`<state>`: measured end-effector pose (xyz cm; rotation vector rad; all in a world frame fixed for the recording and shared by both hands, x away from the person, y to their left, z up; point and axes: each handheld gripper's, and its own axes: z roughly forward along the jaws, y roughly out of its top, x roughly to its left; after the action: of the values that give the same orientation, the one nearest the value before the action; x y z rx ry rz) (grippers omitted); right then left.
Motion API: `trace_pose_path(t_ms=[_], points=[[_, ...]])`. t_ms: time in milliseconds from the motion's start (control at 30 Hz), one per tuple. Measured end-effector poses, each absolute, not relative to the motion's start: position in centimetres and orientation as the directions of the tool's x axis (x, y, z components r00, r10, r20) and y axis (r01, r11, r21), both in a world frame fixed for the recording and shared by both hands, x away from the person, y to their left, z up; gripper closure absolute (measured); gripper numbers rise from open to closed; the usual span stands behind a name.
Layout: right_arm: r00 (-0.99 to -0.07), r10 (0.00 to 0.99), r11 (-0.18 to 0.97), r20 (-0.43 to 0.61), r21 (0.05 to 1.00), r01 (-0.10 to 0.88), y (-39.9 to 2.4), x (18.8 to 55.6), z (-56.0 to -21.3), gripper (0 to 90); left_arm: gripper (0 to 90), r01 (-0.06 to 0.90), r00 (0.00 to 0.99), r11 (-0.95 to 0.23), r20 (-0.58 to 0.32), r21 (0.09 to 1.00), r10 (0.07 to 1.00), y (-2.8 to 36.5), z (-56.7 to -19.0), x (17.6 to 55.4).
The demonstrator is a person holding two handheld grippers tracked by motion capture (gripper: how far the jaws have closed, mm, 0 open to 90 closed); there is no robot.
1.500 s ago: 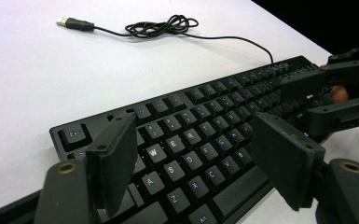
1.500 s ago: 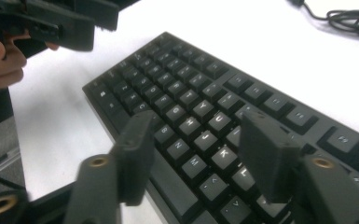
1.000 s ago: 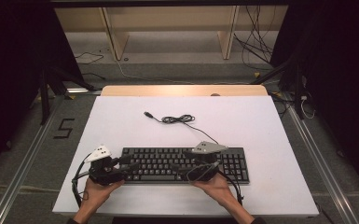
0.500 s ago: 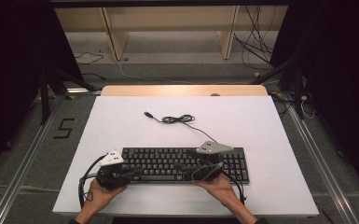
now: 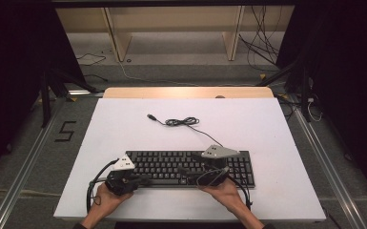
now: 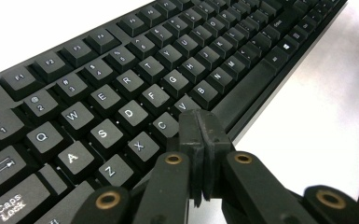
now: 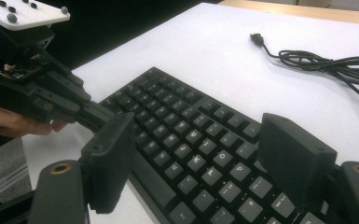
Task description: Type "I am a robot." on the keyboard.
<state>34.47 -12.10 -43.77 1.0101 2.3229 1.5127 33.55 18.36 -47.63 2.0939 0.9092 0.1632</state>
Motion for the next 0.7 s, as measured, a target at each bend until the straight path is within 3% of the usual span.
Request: trace_pose_path(t_ms=[700], points=[[-0.752, 0.629, 0.247, 0.198, 0.866, 0.435, -12.11, 34.35, -43.72, 28.7, 88.9, 0.56, 0.725, -0.418, -0.179, 0.715, 0.665, 18.08, -48.16, 33.88]])
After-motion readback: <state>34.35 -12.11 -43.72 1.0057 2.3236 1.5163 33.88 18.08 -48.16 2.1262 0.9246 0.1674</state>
